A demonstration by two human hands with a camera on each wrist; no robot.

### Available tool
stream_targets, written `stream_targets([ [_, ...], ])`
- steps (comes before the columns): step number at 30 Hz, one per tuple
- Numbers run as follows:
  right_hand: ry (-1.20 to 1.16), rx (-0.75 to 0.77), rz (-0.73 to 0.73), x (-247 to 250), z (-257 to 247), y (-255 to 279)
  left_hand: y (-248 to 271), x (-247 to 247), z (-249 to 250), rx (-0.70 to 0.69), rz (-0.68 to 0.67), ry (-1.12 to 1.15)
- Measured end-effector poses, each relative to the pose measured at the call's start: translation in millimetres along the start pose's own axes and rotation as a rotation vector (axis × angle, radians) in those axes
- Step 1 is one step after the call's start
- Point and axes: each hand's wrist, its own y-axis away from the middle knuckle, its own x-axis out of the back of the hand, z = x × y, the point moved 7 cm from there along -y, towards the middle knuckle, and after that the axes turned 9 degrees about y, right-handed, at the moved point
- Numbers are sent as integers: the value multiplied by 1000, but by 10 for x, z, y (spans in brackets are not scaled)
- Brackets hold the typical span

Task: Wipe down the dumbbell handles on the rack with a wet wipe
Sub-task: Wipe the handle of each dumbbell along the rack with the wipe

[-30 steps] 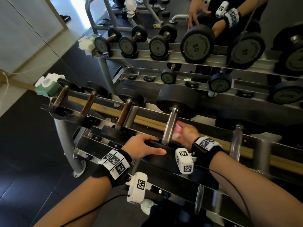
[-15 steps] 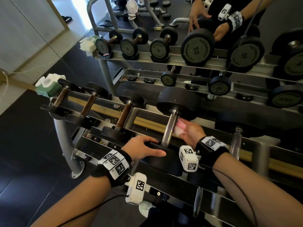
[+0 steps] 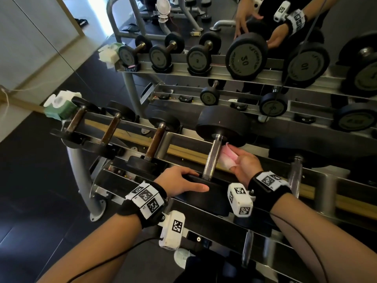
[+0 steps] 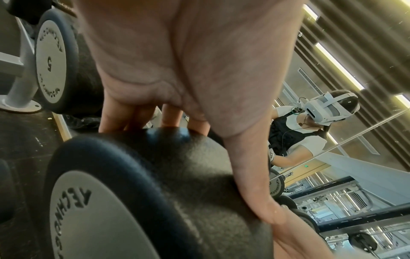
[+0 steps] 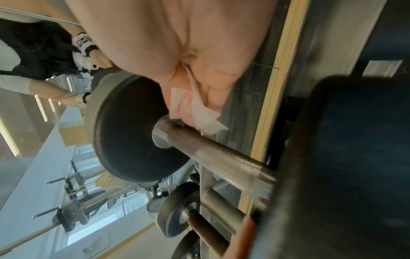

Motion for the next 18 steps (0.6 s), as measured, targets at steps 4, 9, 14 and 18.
stream_targets([
  [4,-21,-16,12,-204,48,-115,17,-9,-4,0,1,19],
  [9,46,6,-14,-104,189,-50,-1,-14,-8,4,-2,13],
  [14,190,-16,-7,141,172,-9,-8,-5,12,4,-15,-19],
  [18,-96,-77,4,-81,99,-137,-4,13,25,5,-5,-30],
])
